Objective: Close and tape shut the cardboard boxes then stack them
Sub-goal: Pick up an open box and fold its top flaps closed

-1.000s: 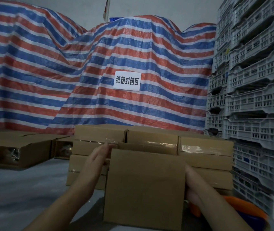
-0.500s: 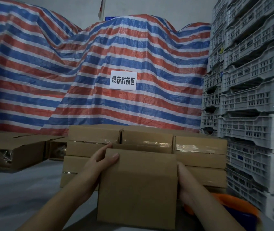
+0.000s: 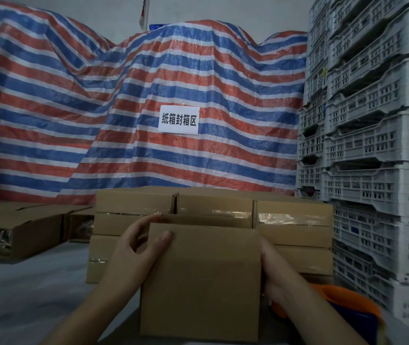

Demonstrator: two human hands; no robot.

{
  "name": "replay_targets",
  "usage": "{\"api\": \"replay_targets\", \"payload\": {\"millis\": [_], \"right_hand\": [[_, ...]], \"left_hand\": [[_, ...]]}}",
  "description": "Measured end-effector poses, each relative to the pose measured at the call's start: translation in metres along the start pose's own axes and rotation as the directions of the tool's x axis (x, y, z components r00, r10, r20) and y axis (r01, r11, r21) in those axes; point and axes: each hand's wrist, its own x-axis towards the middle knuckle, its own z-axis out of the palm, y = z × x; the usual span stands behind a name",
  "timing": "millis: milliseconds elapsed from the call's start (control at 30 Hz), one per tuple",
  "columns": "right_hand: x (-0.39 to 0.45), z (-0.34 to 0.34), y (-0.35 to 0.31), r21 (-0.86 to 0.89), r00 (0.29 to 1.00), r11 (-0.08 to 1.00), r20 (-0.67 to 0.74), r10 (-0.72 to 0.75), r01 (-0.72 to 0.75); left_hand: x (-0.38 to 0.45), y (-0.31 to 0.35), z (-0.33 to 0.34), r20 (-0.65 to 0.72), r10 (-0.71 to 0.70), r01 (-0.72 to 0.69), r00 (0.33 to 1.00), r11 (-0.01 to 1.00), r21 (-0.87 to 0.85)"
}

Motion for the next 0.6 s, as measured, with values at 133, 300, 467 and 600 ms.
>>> {"api": "replay_targets", "payload": {"millis": [133,300,467,600], "right_hand": [[0.001,-0.003,0.003,-0.008,1.0,1.0,0.029,-0.011,0.011],[0.003,-0.003,0.003,0.005,0.999,1.0,0.034,-0.005,0.005],[0.005,-0.003,0.004,0.067,0.999,0.997,0.036,0.032,-0.034],[0.004,-0.006,0.001,0.04,0.99,0.999,0.142,-0.004,-0.002]], "left_hand": [[-0.003,0.002,0.003,0.097,-0.032,0.032,0.995,0.999,0.003],[0.0,0.003,0.005,0.124,-0.048,0.043,0.991,0.998,0.047],[0.009,-0.002,0.008,0.029,-0.159,0.16,0.987,0.987,-0.024],[0.007,0.0,0.009,0.006,-0.188,0.188,0.982,0.979,-0.073]]}}
